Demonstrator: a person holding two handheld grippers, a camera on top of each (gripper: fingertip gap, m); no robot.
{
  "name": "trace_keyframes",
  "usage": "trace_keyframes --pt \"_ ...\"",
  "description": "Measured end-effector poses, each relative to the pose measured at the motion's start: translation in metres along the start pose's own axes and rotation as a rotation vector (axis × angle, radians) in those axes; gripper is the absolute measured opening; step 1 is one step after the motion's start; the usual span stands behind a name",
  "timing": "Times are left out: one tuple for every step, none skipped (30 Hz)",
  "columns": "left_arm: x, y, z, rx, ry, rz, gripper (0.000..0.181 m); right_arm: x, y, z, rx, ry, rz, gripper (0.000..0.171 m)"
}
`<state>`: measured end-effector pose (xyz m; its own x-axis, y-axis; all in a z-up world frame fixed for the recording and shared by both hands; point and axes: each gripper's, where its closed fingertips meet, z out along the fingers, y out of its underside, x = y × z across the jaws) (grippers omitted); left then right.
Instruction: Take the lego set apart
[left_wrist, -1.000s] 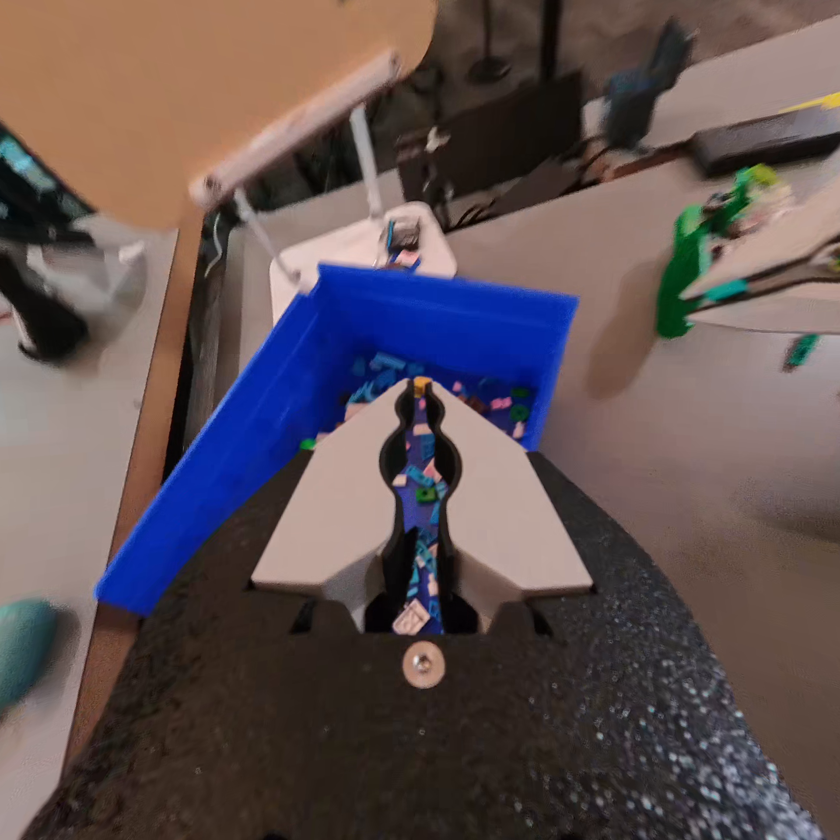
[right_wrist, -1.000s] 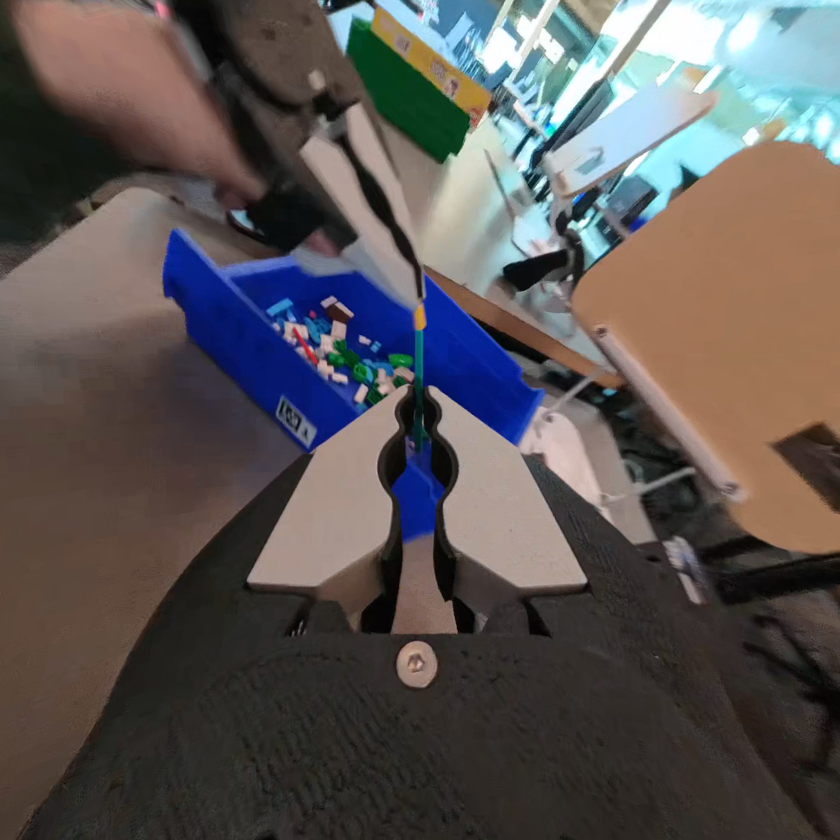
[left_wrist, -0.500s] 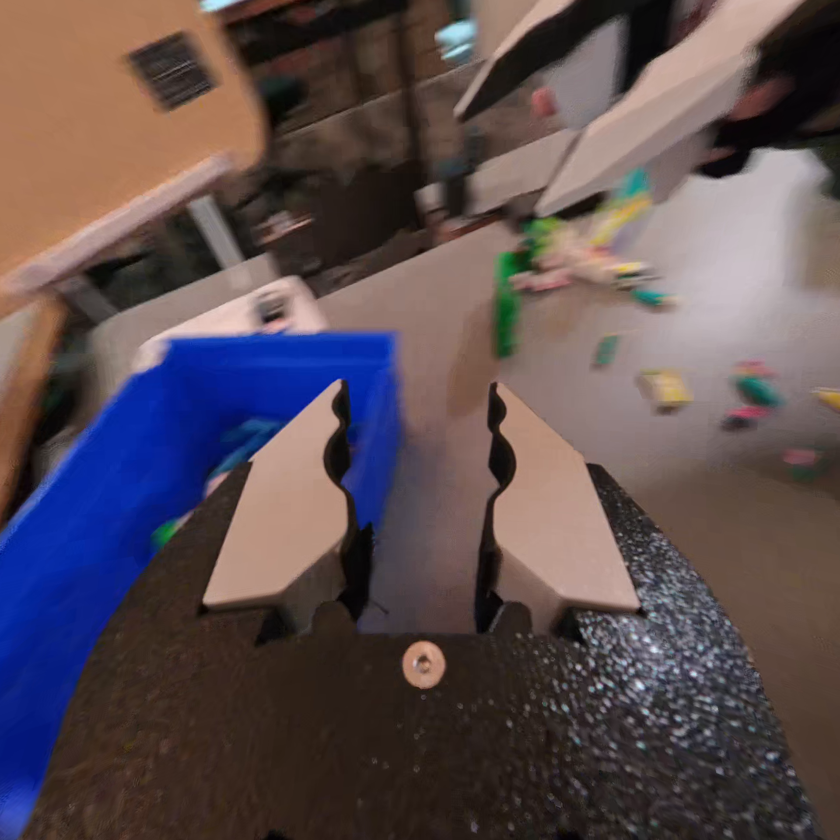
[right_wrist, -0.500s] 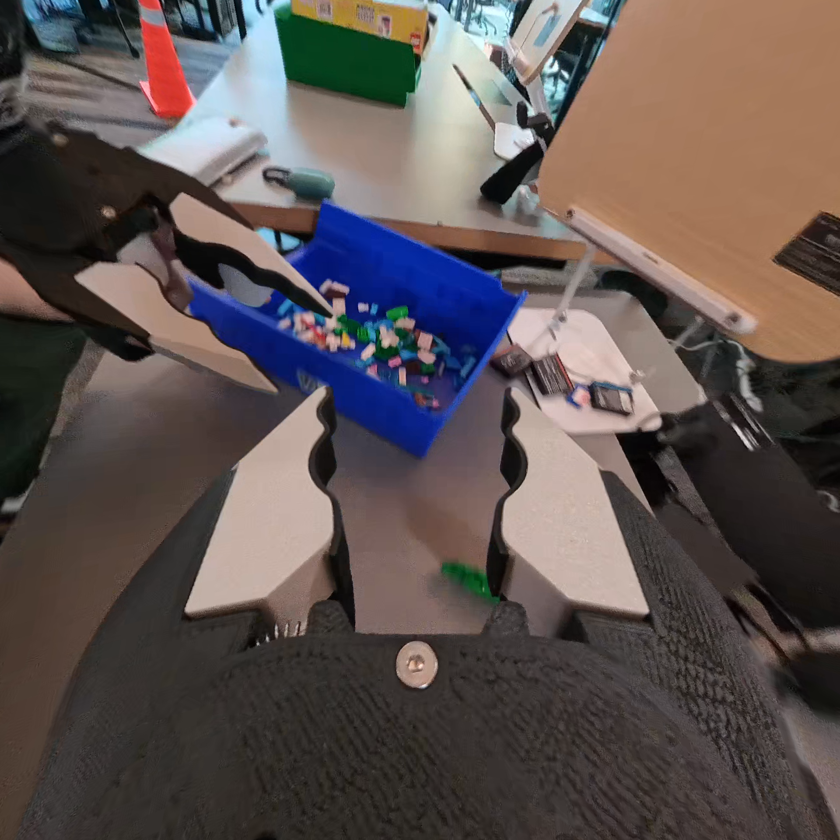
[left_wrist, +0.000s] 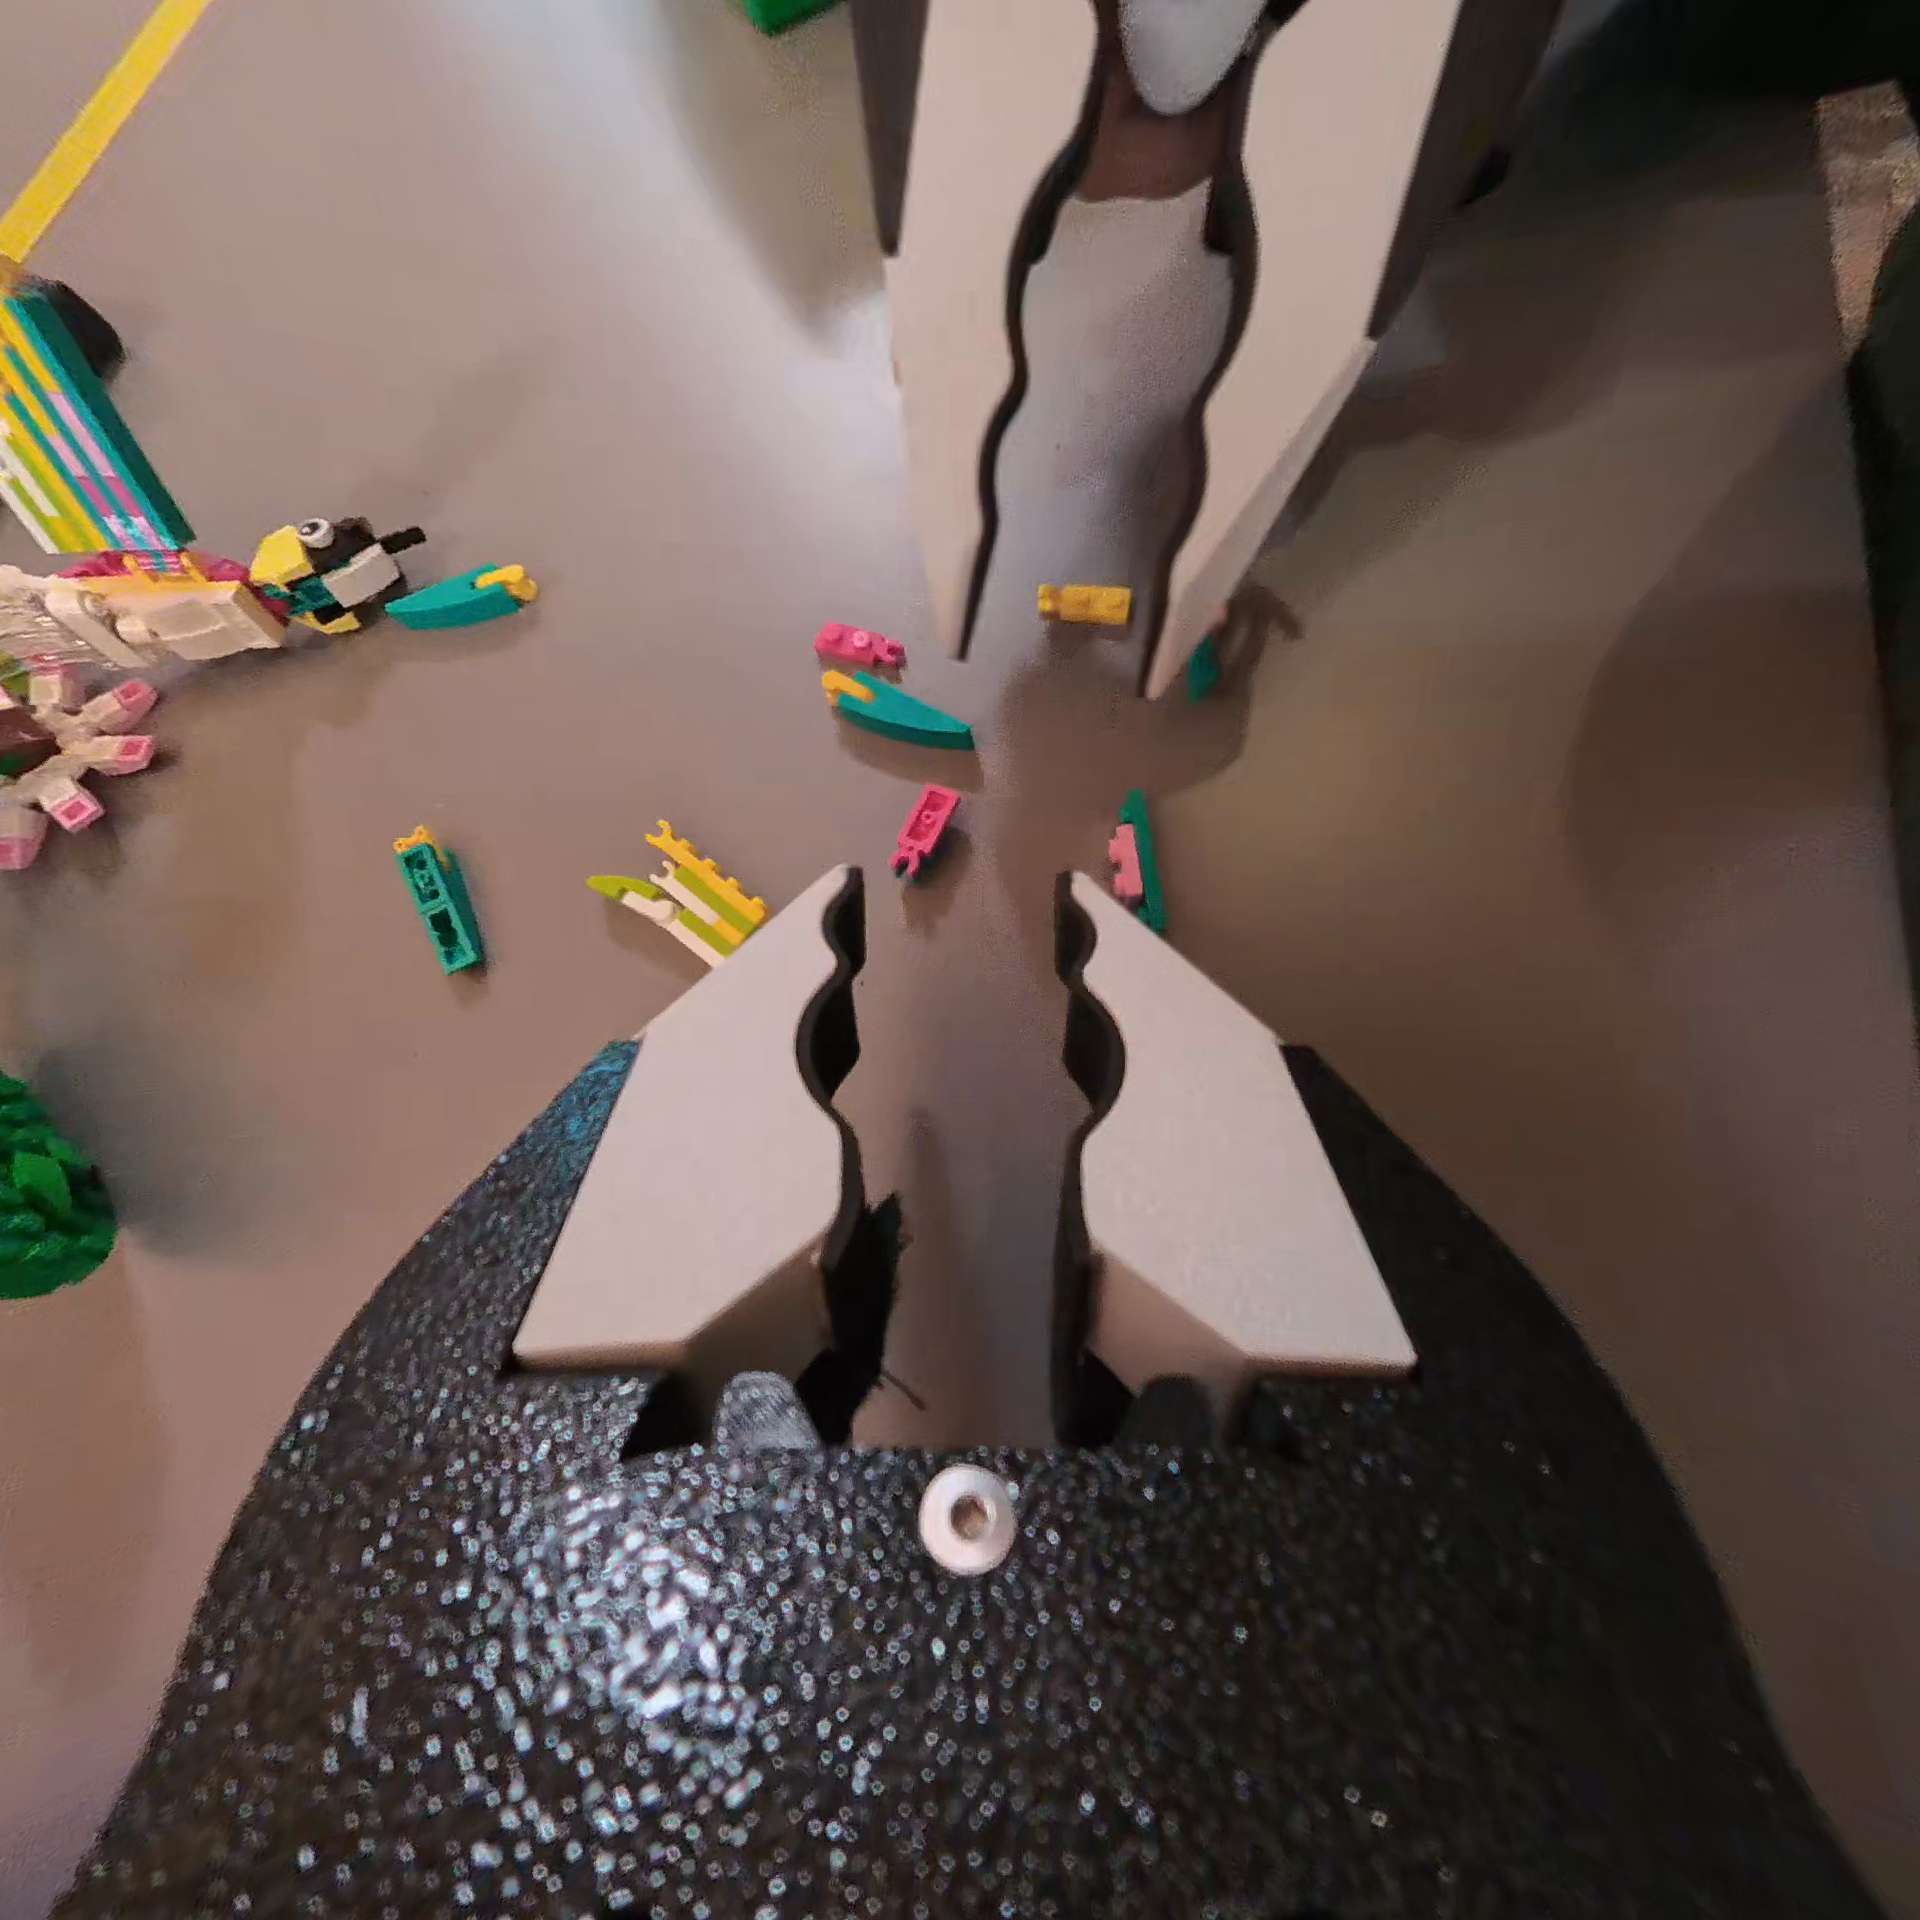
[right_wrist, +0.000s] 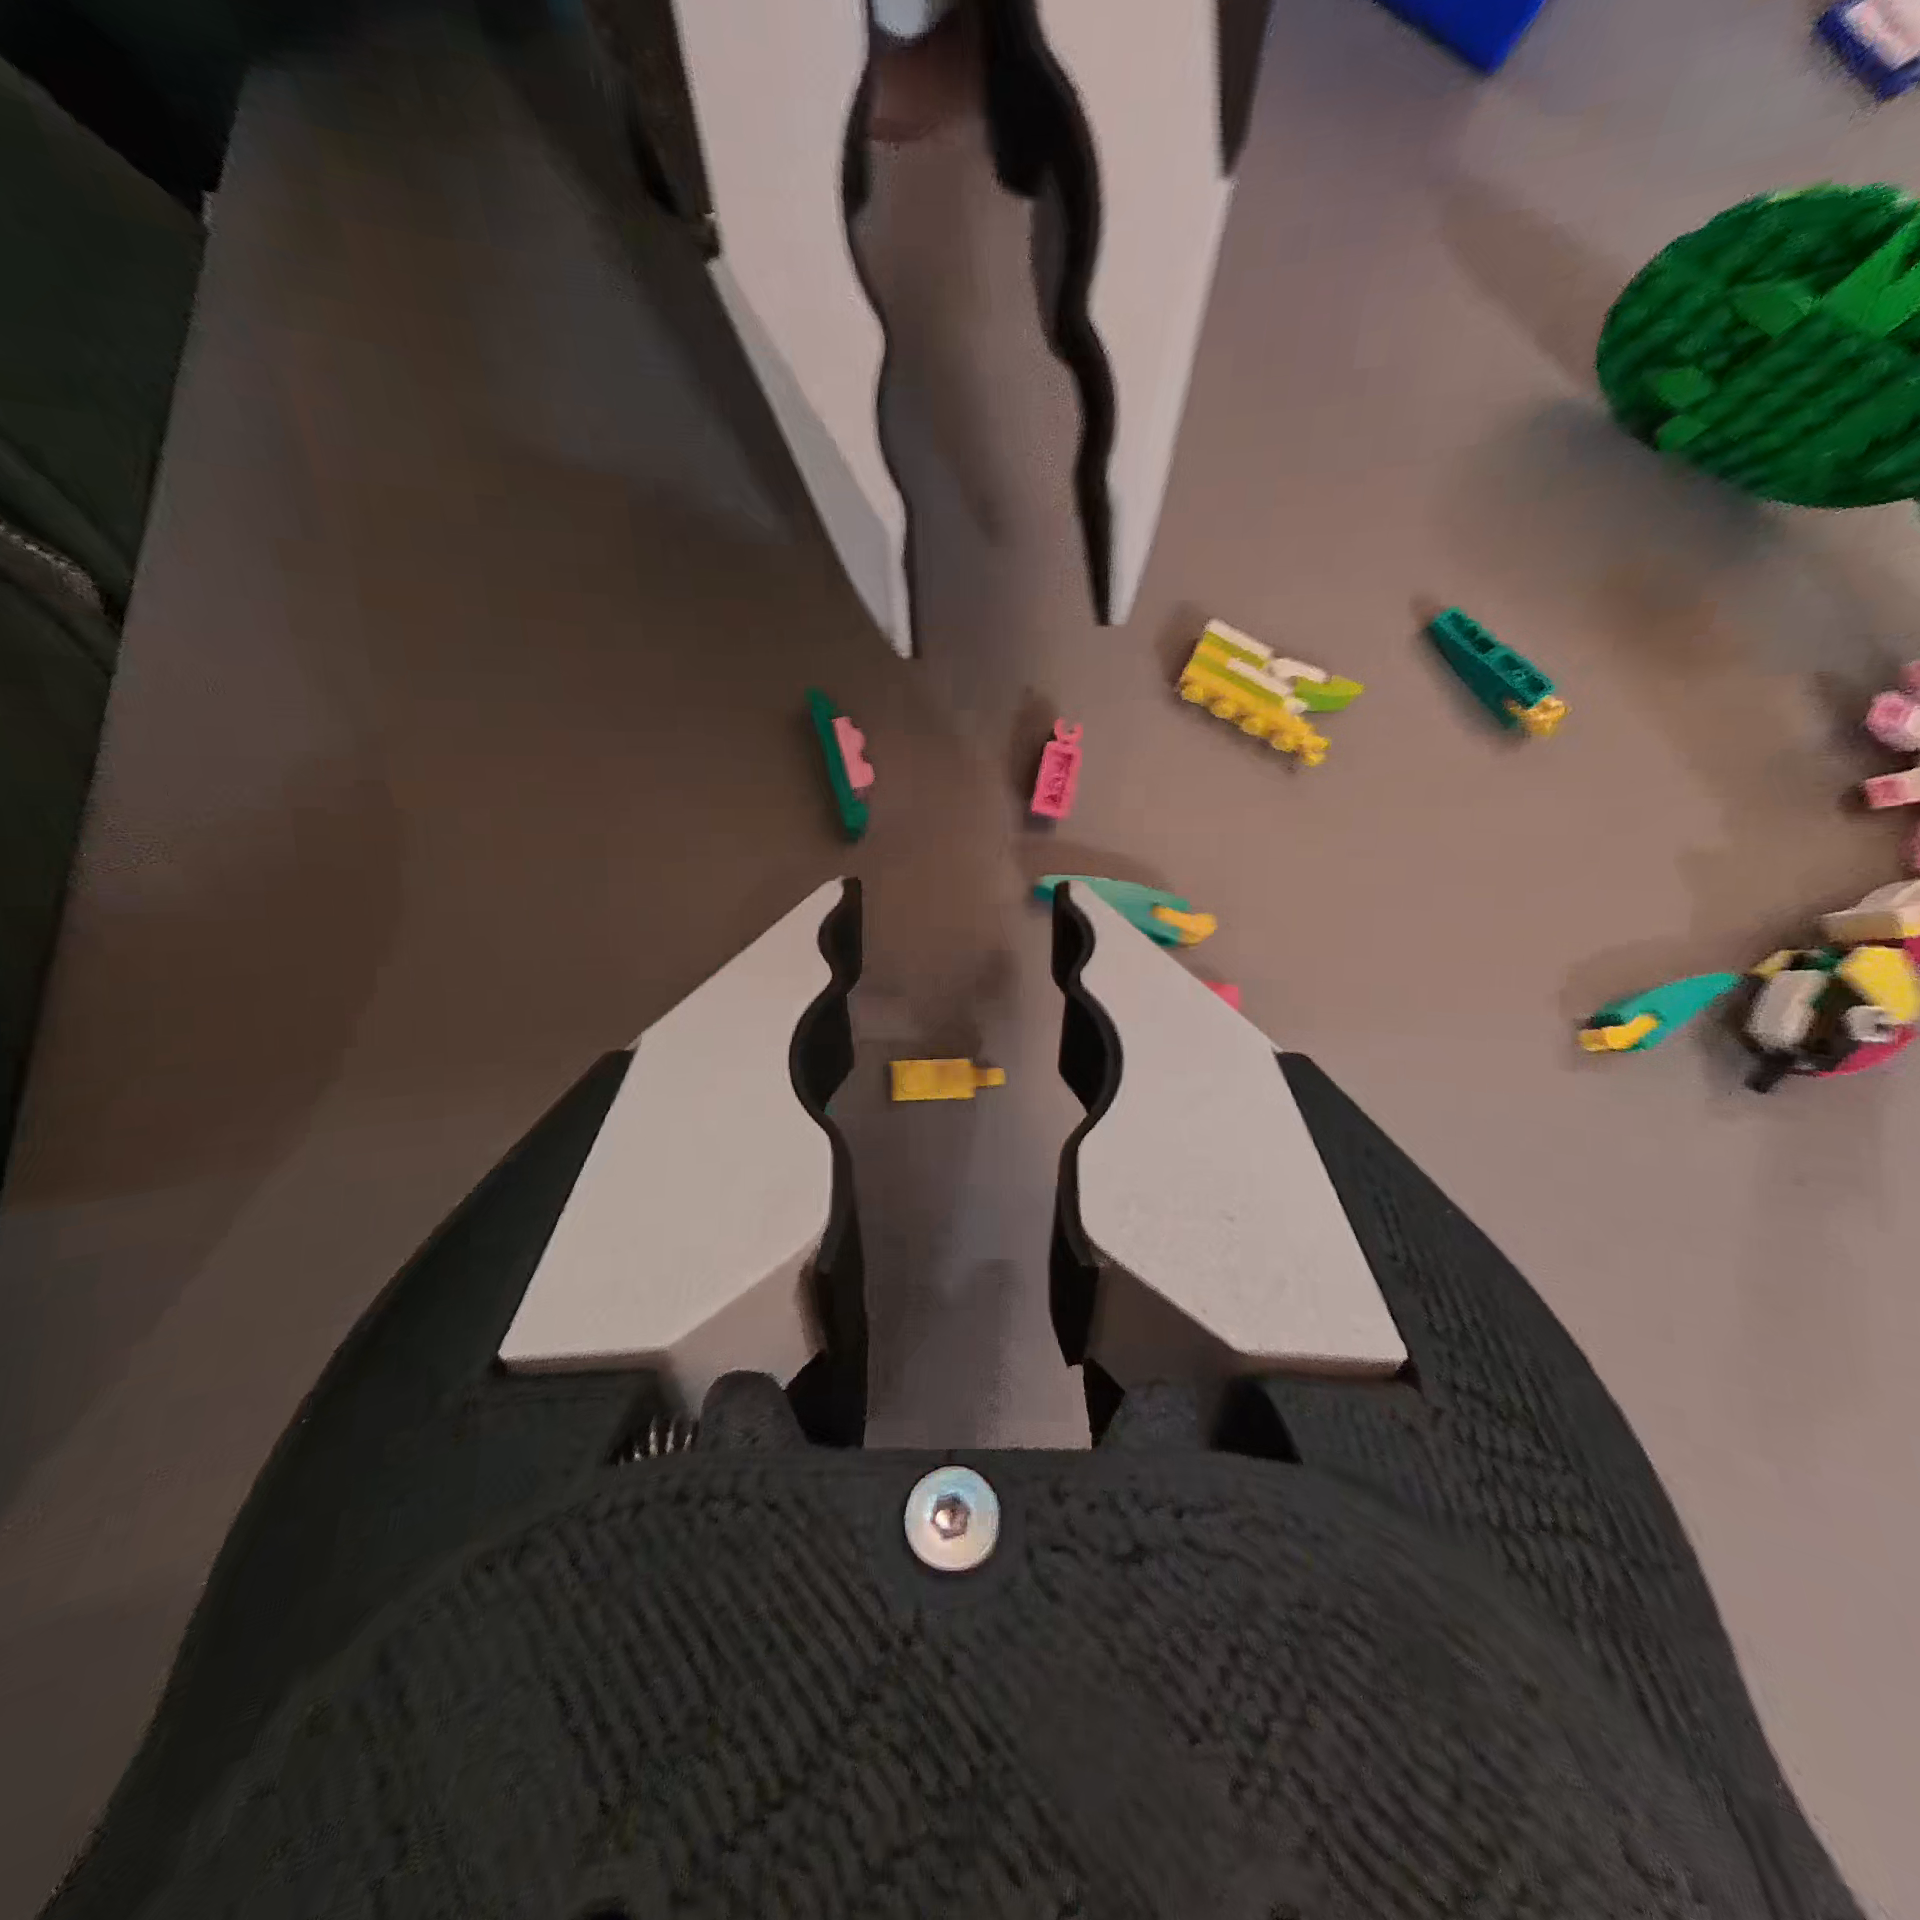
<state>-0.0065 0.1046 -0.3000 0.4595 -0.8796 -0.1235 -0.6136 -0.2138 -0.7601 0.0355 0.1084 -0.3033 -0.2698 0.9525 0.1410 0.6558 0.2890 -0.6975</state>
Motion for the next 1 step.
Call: trace_keyframes --pt "-0.0005 0.0020 0.0001 -0.015 0.006 0.002 0.035 -0.0060 0.0012 0.0023 0.002 -0.025 0.015 0.035"
